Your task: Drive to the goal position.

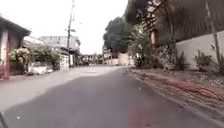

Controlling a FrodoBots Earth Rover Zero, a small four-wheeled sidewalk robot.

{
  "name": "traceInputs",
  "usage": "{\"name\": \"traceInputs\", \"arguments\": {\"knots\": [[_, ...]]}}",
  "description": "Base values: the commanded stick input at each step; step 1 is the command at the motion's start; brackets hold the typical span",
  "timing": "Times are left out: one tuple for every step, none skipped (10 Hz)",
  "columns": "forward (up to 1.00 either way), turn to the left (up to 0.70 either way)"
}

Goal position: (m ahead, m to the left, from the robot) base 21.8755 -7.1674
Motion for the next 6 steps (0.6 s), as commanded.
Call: {"name": "traceInputs", "arguments": {"knots": [[0.70,0.00],[0.70,0.00],[0.70,0.00],[0.70,0.00],[0.70,0.00],[0.70,0.00]]}}
